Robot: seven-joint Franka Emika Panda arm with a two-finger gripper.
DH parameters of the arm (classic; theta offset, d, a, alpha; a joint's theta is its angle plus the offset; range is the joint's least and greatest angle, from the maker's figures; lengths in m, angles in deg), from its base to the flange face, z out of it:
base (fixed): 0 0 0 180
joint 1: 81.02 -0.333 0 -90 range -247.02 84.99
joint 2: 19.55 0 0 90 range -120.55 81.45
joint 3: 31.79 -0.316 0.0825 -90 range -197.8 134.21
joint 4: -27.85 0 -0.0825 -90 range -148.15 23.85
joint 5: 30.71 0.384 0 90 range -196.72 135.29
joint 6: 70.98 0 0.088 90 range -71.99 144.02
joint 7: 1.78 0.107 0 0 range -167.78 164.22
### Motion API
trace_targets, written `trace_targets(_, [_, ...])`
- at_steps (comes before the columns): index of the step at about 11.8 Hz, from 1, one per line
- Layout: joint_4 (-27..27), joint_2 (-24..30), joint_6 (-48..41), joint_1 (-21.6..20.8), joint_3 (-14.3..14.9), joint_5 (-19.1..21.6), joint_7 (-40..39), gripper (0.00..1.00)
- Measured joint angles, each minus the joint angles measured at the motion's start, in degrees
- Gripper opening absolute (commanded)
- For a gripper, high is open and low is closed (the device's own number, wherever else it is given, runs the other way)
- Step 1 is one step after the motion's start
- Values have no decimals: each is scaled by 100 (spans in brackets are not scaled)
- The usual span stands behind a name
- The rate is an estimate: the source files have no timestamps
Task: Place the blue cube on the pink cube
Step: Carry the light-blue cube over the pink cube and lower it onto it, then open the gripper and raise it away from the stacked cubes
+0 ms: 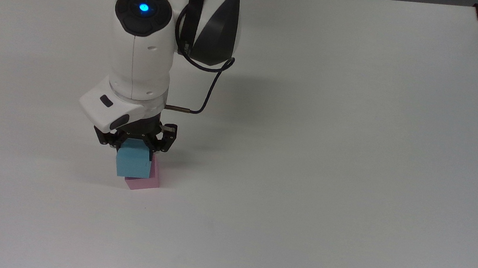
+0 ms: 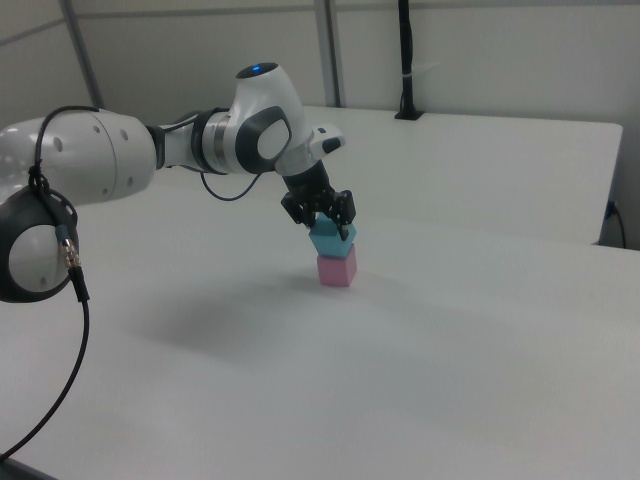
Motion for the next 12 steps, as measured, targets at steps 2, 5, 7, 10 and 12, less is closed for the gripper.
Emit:
trace_targets(2, [0,-37,1,-22,0,0,4,57])
trace_targets(5, [1,-51,1,-32,0,0,5,100])
trace_targets(7, [0,-88,1,-40,0,0,6,100])
trace_targets(10, [-1,-129,1,-41,0,31,30,100])
trace_targets(12, [9,-64,6,-41,1,92,203,100])
